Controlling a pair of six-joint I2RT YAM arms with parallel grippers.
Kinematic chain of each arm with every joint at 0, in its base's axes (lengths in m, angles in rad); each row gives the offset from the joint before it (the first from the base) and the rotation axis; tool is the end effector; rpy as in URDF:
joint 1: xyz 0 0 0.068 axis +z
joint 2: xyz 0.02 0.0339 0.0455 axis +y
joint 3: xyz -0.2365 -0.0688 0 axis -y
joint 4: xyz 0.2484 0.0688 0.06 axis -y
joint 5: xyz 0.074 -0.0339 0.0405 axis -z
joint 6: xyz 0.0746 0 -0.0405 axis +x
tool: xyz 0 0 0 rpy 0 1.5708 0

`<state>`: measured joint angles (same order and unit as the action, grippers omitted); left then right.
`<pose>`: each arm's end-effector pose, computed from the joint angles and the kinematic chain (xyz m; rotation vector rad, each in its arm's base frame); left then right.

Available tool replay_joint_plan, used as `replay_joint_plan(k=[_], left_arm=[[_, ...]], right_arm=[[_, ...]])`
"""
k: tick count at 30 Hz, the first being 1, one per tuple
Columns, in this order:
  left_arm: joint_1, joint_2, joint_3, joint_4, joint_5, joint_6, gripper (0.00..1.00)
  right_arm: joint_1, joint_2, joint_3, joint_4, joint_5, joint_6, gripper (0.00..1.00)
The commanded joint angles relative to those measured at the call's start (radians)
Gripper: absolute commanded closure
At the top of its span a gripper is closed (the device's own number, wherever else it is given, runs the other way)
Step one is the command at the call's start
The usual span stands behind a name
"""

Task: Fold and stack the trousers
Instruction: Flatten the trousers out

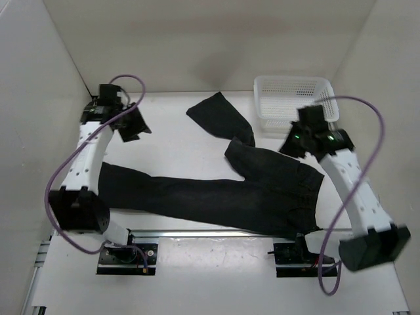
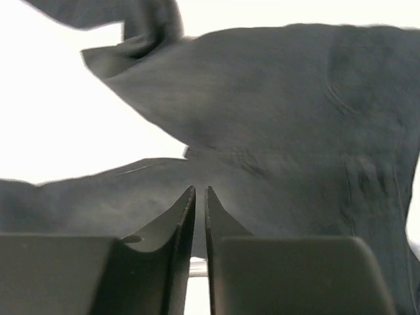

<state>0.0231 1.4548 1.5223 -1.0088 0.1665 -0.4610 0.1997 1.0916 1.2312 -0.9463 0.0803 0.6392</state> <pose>0.3235 -0.0049 0.3057 -0.5409 2.4782 -0.3858 0.2474 0.0440 0.3102 0.5599 2.3294 0.3041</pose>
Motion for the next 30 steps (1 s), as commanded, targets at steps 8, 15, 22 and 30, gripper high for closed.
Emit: replay_joint_plan(k=[8,15,22,30], left_arm=[[-0.314,0.565,0.494,-0.016,-0.027,-0.067,0.15],[-0.367,1.019,1.034,-0.168,-0.051,-0.169,0.12],[-0.385,1.110,1.042,-0.004,-0.039,-0.265,0.12],[-0.396,1.249,1.154,0.064,-0.050,-0.377,0.11]], right_arm=[[0.196,0.433,0.226,0.127,-0.019,-0.113,0.37],[0.101,0.254,-0.018,0.136,-0.056,-0.090,0.24],[0.050,0.114,-0.160,0.124,-0.085,-0.059,0.24],[0.050,0.154,-0.099,0.124,-0.106,-0.079,0.24]])
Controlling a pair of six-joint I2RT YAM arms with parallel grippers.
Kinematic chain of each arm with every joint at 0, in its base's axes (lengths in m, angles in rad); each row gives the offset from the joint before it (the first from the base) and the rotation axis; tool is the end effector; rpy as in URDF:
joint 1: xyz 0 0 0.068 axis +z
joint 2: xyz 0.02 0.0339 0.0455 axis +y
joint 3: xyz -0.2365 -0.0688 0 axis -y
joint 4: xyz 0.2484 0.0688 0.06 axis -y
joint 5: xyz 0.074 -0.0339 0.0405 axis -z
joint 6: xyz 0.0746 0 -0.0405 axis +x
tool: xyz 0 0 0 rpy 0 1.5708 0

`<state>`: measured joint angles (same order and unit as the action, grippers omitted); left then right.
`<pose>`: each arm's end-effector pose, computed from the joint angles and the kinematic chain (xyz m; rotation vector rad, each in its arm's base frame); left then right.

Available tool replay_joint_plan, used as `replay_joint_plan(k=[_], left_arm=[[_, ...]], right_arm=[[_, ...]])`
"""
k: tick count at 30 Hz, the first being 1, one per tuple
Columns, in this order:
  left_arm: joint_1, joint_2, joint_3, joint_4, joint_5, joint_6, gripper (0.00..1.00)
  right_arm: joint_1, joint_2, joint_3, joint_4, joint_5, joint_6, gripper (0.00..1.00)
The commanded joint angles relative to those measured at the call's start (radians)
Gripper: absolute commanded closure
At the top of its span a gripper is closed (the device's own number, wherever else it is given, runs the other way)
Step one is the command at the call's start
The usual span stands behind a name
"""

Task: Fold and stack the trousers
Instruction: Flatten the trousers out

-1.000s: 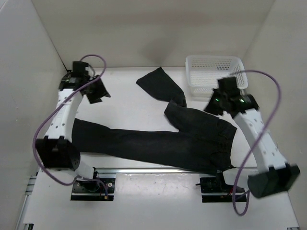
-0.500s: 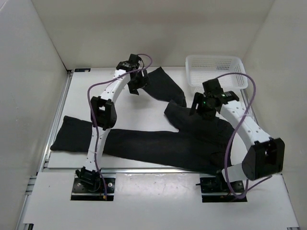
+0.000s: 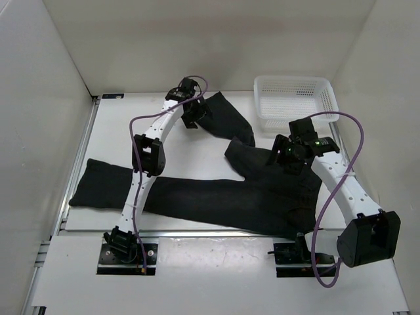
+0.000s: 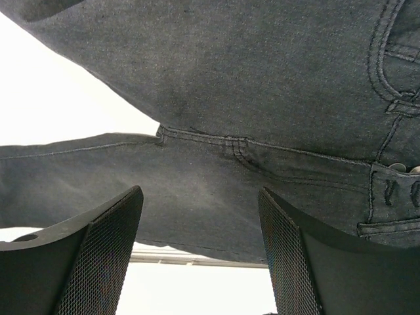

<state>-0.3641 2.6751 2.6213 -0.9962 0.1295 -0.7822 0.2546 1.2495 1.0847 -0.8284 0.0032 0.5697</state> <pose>0.5162 -0.2070 0.1381 -0.5189 2.6724 -0.5416 0.2723 0.0706 0.2318 0.4083 2.5621 0.3050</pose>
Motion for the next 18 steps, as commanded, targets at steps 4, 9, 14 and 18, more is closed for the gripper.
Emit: replay_joint_plan(k=[4,9,14,18], left_arm=[[-0.027,0.077,0.080,0.065,-0.043,-0.094,0.17],[-0.036,0.111,0.060,0.074,-0.044,-0.103,0.26],[-0.027,0.100,0.060,0.074,-0.034,-0.103,0.90],[0.019,-0.036,-0.026,0.074,-0.083,-0.059,0.90]], right_arm=[[-0.005,-0.004,0.047,-0.003,-0.029,-0.010,0.24],[-0.014,-0.004,0.037,-0.003,-0.039,-0.010,0.24],[-0.014,0.005,0.037,-0.003,-0.039,-0.010,0.24],[-0.023,-0.004,0.037,-0.003,-0.039,-0.019,0.24]])
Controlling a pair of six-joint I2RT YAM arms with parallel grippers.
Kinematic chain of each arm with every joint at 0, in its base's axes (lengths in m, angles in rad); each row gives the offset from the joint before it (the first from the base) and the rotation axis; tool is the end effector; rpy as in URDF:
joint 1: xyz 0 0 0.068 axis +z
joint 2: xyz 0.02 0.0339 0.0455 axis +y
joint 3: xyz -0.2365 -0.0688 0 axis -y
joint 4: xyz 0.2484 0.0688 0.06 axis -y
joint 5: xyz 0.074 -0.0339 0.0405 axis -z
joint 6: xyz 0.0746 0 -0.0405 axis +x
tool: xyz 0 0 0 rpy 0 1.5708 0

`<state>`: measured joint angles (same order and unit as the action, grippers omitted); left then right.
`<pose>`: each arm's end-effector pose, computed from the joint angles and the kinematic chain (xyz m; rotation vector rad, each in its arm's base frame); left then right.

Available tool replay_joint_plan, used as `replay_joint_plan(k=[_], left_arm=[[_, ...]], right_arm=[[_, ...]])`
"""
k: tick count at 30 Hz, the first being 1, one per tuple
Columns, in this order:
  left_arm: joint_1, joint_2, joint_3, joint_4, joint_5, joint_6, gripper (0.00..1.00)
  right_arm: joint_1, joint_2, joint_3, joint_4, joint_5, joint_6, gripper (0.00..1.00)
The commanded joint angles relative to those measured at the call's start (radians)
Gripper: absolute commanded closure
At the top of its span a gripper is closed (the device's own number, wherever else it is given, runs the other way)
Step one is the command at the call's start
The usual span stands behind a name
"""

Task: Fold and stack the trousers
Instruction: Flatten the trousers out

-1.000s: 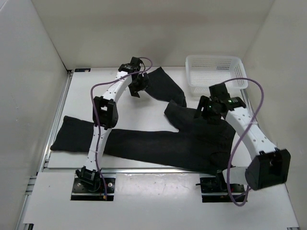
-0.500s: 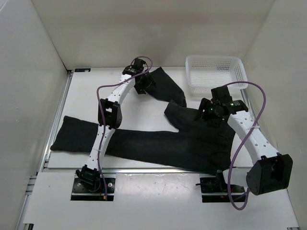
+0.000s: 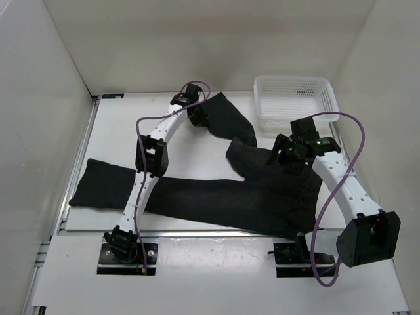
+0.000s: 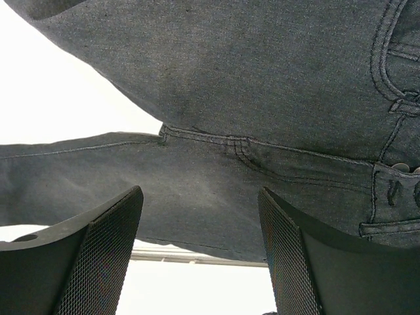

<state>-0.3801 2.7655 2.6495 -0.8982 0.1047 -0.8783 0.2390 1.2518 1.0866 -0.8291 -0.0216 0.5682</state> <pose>0.5282 -0.2194 0.1054 -0.6254 2.6222 -0.5674 0.2733 0.0683 0.2318 0.4179 2.5666 0.3286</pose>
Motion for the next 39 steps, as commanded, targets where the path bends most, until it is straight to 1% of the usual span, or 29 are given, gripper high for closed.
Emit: replay_joint_plan(k=[1,3,4,7,8,9,10,11,13,16,19,21,23,25,27,28,29,31,32,33,35,36,37,38,39], left_arm=[[0.047,-0.233,-0.094,-0.024,-0.083,0.047,0.90],[0.088,-0.346,-0.179,-0.024,-0.158,0.074,0.90],[0.102,-0.444,-0.254,-0.024,-0.178,0.087,0.90],[0.165,-0.575,-0.408,-0.024,-0.221,0.128,0.90],[0.182,-0.654,-0.449,-0.024,-0.236,0.139,0.90],[0.213,-0.688,-0.488,-0.024,-0.249,0.159,0.90],[0.227,-0.719,-0.553,-0.024,-0.249,0.171,0.90],[0.240,-0.768,-0.584,-0.024,-0.249,0.183,0.90],[0.274,-0.799,-0.660,-0.024,-0.258,0.220,0.90],[0.299,-0.808,-0.720,-0.056,-0.267,0.252,0.90],[0.332,-0.808,-0.729,-0.105,-0.280,0.277,0.90],[0.346,-0.808,-0.715,-0.134,-0.304,0.286,0.90],[0.346,-0.830,-0.703,-0.134,-0.359,0.306,0.90],[0.360,-0.840,-0.683,-0.134,-0.359,0.317,0.90],[0.383,-0.808,-0.587,-0.134,-0.318,0.347,0.90],[0.383,-0.761,-0.536,-0.158,-0.306,0.348,0.90],[0.383,-0.735,-0.420,-0.175,-0.275,0.357,0.90],[0.383,-0.660,-0.288,-0.215,-0.238,0.357,0.90],[0.383,-0.646,-0.226,-0.253,-0.217,0.357,0.90],[0.383,-0.646,-0.151,-0.254,-0.217,0.367,0.90],[0.398,-0.704,-0.161,-0.243,-0.217,0.368,0.90],[0.420,-0.742,-0.256,-0.204,-0.208,0.368,0.90],[0.435,-0.832,-0.325,-0.180,-0.197,0.368,0.90],[0.451,-0.880,-0.406,-0.157,-0.197,0.358,0.90],[0.480,-0.927,-0.592,-0.127,-0.207,0.358,0.90]], right_arm=[[-0.007,-0.015,0.035,-0.002,-0.014,-0.018,0.24],[-0.016,-0.028,0.026,-0.002,-0.014,-0.018,0.24],[-0.017,-0.038,0.016,-0.002,-0.005,-0.018,0.24],[-0.035,-0.038,-0.004,-0.002,0.006,-0.018,0.25],[-0.035,-0.038,-0.013,-0.002,0.006,-0.018,0.25],[-0.044,-0.038,-0.013,-0.002,0.006,-0.018,0.25],[-0.055,-0.038,-0.013,-0.002,0.006,-0.018,0.25],[-0.055,-0.029,-0.025,-0.002,0.006,-0.018,0.25],[-0.064,0.001,-0.025,-0.002,0.006,-0.004,0.27],[-0.073,0.061,-0.036,0.008,-0.004,0.009,0.29],[-0.083,0.115,-0.036,0.045,-0.005,0.018,0.32],[-0.095,0.139,-0.036,0.054,-0.015,0.009,0.32],[-0.106,0.140,-0.022,0.054,-0.015,0.009,0.33],[-0.106,0.140,-0.013,0.054,-0.015,-0.002,0.33],[-0.115,0.140,-0.004,0.064,-0.015,-0.002,0.33],[-0.115,0.140,-0.004,0.064,-0.024,-0.002,0.33],[-0.115,0.140,-0.004,0.064,-0.024,-0.002,0.33],[-0.115,0.140,-0.004,0.064,-0.024,0.007,0.33],[-0.115,0.127,-0.004,0.064,-0.024,0.018,0.33],[-0.124,0.106,-0.014,0.064,-0.024,0.018,0.33],[-0.135,0.074,-0.024,0.064,-0.024,0.018,0.33],[-0.148,0.064,-0.052,0.064,-0.024,0.018,0.33],[-0.167,0.055,-0.065,0.064,-0.024,0.018,0.32],[-0.167,0.043,-0.077,0.064,-0.024,0.007,0.32],[-0.179,0.043,-0.100,0.064,-0.024,0.007,0.32]])
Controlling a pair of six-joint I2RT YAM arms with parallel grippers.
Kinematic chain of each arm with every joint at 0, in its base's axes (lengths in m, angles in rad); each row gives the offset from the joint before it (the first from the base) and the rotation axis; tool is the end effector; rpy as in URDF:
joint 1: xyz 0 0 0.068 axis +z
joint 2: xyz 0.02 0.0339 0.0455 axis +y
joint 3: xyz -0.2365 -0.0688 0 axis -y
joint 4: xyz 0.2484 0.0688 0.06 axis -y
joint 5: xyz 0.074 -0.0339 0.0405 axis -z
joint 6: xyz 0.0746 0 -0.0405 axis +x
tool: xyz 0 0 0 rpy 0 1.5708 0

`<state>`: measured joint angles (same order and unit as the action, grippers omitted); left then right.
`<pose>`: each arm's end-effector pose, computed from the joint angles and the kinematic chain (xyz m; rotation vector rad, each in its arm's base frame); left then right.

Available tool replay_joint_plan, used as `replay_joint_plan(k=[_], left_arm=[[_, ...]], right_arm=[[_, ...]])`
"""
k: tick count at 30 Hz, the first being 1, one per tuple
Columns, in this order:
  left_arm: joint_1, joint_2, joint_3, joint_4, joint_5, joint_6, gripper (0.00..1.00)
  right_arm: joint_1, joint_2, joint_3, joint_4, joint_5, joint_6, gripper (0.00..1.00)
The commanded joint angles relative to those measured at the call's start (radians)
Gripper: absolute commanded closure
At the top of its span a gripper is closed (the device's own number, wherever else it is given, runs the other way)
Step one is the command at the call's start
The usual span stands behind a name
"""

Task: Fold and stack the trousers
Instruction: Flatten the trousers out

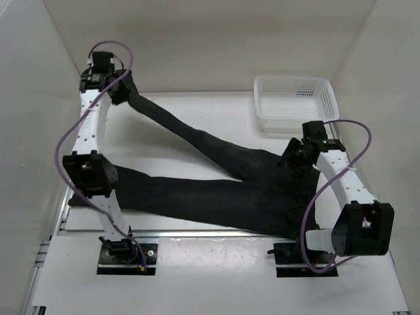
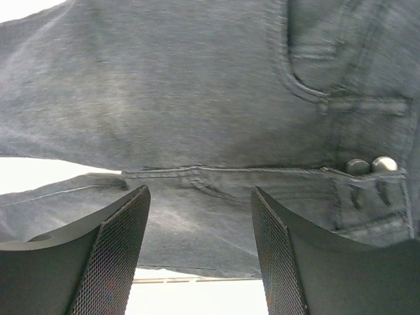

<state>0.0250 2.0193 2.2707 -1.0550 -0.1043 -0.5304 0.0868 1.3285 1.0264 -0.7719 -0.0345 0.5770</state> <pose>0.4507 0.0190 0.3398 -0.6982 2.2669 -0.1194 0.2878 0.0276 0.1959 0.6367 2.5937 0.2643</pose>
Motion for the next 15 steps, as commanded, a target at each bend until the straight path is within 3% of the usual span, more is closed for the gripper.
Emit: replay_joint_plan(k=[1,2,3,4,6,11,13,14,15], left_arm=[[0.087,-0.224,-0.309,0.080,-0.012,0.001,0.90],[0.099,-0.282,-0.395,0.092,-0.030,-0.012,0.44],[0.128,-0.293,-0.468,0.092,-0.031,-0.023,0.13],[0.141,-0.294,-0.565,0.102,0.000,-0.023,0.06],[0.150,-0.258,-0.605,0.090,0.041,-0.023,0.00],[0.098,-0.219,-0.545,0.081,0.064,0.012,0.02],[0.078,-0.186,-0.508,0.081,0.078,0.021,0.18],[0.069,-0.165,-0.470,0.081,0.100,0.030,0.31],[0.055,-0.112,-0.450,0.081,0.109,0.030,0.58]], right_arm=[[-0.036,-0.043,-0.051,0.006,-0.011,-0.002,0.32],[-0.036,-0.043,-0.061,0.017,-0.024,-0.002,0.32],[-0.036,-0.043,-0.061,0.017,-0.024,-0.002,0.32],[-0.045,-0.043,-0.077,0.026,-0.034,-0.011,0.32],[-0.045,-0.043,-0.086,0.036,-0.048,-0.011,0.31],[-0.045,-0.034,-0.063,0.036,-0.071,-0.020,0.28],[-0.045,-0.034,-0.063,0.036,-0.080,-0.020,0.39],[-0.045,-0.023,-0.063,0.045,-0.081,-0.020,0.45],[-0.045,-0.023,-0.063,0.057,-0.081,-0.010,0.62]])
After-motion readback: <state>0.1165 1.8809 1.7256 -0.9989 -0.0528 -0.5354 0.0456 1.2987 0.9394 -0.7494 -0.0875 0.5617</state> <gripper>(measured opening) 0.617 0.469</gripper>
